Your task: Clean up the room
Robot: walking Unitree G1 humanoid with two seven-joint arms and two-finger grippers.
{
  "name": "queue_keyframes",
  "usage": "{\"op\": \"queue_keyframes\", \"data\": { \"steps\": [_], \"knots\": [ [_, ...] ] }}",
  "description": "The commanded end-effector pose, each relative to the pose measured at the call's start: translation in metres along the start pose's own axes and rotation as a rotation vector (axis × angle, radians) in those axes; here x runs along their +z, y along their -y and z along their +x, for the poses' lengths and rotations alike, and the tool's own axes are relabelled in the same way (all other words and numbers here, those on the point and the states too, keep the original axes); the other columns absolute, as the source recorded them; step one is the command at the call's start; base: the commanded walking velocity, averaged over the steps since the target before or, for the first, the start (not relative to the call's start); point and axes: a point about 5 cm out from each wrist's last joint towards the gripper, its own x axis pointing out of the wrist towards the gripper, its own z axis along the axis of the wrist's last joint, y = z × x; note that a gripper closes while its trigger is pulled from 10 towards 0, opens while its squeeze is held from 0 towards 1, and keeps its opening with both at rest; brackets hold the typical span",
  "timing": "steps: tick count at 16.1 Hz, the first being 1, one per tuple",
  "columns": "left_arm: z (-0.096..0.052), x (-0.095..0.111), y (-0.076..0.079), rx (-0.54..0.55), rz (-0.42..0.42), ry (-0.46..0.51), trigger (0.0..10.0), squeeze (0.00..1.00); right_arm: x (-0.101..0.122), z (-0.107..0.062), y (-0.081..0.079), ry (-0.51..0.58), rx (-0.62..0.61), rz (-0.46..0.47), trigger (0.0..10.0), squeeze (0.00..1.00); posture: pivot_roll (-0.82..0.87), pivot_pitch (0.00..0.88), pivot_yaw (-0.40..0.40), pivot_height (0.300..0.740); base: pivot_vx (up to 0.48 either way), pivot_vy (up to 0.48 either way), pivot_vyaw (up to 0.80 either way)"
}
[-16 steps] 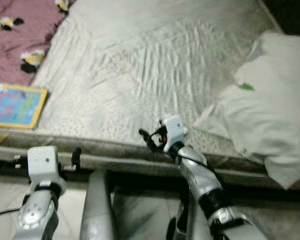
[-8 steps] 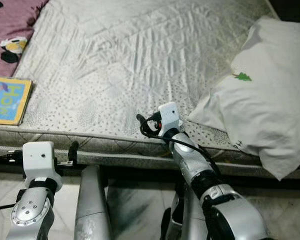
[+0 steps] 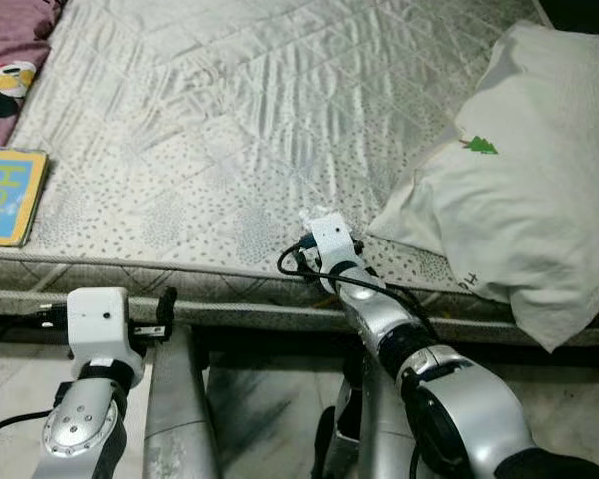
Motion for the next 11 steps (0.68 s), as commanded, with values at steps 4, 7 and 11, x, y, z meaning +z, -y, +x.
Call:
{"op": "queue_keyframes", "data": {
  "steps": [4,7,11],
  "knots": [
    [0.003,-0.003,0.004,-0.001,-0.009,0.000,10.0,0.00,-0.022,-0.004,-0.002,-0.121,0.001,0.071,0.0,0.00,0.21,0.238,-0.147,0.537,0.000,0.000,0.00],
    [0.009,-0.001,0.007,-0.008,-0.015,0.010,10.0,0.00,-0.031,-0.006,0.005,-0.149,0.011,0.130,0.0,0.00,0.19,0.222,-0.147,0.537,0.000,0.000,0.00],
    [0.015,-0.002,0.008,-0.010,-0.012,0.018,10.0,0.00,-0.037,-0.008,0.019,-0.163,-0.010,0.235,0.0,0.00,0.17,0.204,-0.143,0.537,0.000,0.000,0.00]
  ]
}}
